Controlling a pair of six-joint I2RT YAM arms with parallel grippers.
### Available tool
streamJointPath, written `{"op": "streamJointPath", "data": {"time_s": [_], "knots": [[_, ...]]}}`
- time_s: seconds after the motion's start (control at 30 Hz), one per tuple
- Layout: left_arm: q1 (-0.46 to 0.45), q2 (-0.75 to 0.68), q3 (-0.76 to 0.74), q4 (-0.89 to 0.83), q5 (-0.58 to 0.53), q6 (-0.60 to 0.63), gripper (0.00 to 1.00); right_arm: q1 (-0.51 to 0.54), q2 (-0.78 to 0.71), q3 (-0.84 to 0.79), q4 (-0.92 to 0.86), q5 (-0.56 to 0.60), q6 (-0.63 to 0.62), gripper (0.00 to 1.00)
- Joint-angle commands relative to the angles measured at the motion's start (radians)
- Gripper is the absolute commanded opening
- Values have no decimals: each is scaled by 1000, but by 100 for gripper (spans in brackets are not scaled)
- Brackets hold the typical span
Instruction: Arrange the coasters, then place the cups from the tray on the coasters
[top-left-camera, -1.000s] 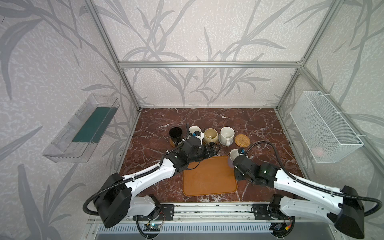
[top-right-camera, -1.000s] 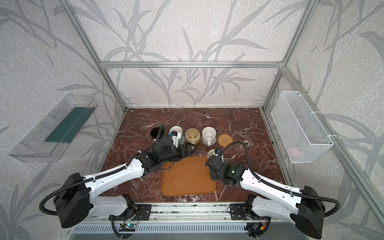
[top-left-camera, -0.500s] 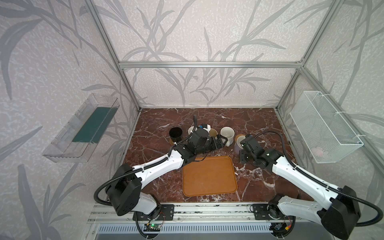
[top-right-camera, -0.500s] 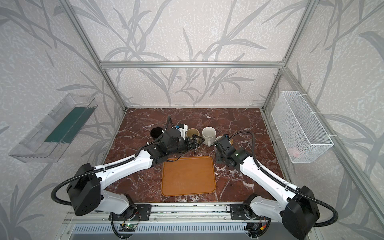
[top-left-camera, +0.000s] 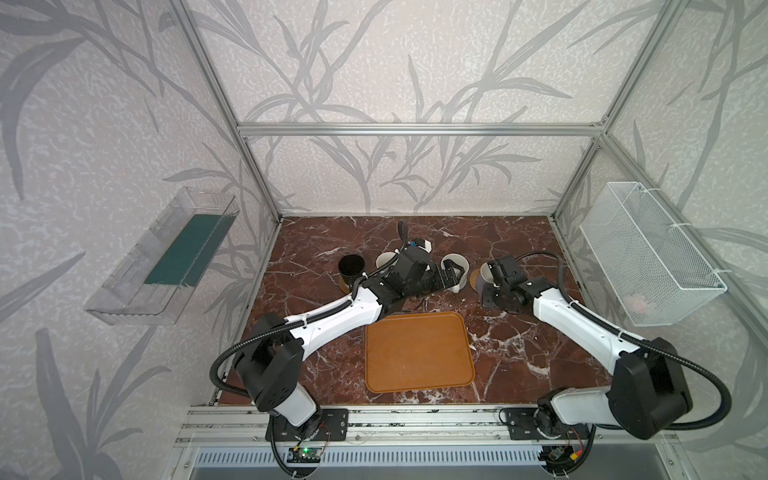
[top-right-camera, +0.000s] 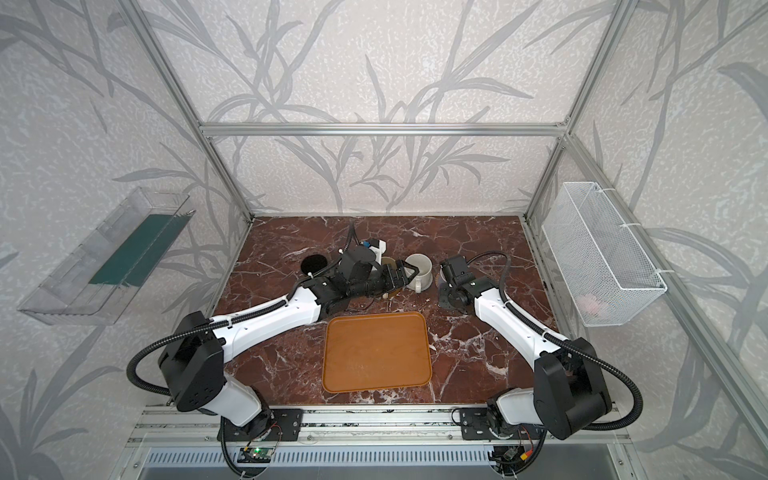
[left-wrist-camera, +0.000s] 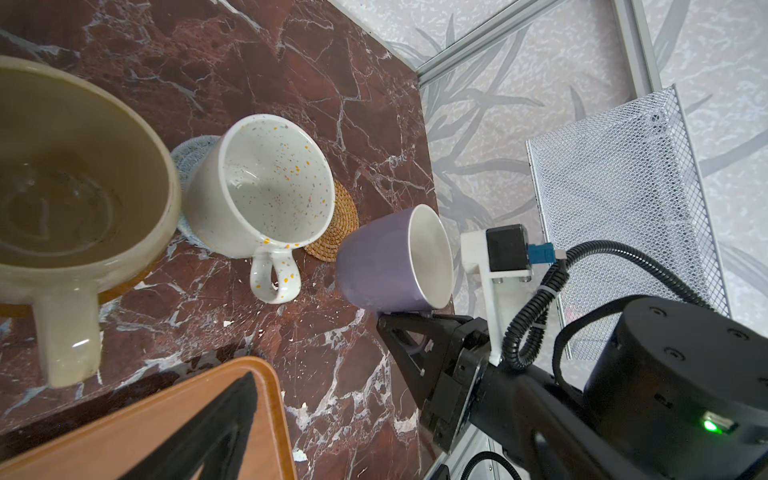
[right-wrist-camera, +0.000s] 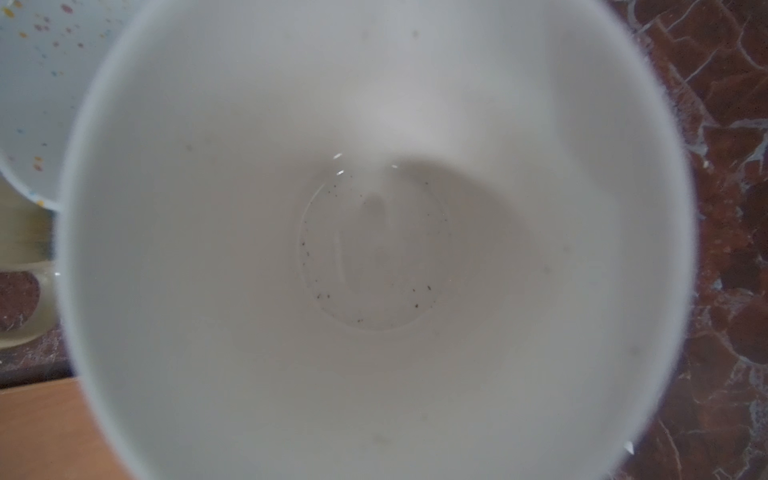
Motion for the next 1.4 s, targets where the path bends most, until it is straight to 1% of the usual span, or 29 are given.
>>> {"op": "streamJointPath", "data": {"time_s": [0.0, 0.27, 0.53, 0.7, 0.83, 1.1, 1.2, 1.37], "knots": [[-2, 23, 51, -12, -16, 19, 98, -23, 34, 60, 90, 1, -51, 0], [4, 81, 109, -17, 2, 19, 99, -72, 153, 141, 80, -9, -111, 0], [4, 108, 123, -22, -6, 18, 99, -91, 225, 164, 123, -15, -144, 0], [3, 109, 126, -28, -22, 25, 99, -94, 240, 161, 142, -15, -164, 0], [1, 119, 121, -16, -10, 13, 99, -95, 250, 169, 137, 4, -174, 0], [-2, 132, 125, -11, -6, 15, 99, -99, 277, 160, 157, -1, -175, 0], [-4, 130, 120, -11, -8, 18, 99, -100, 278, 137, 180, 20, -174, 0], [-3, 129, 110, -4, -6, 18, 99, -104, 298, 127, 173, 12, -164, 0]]}}
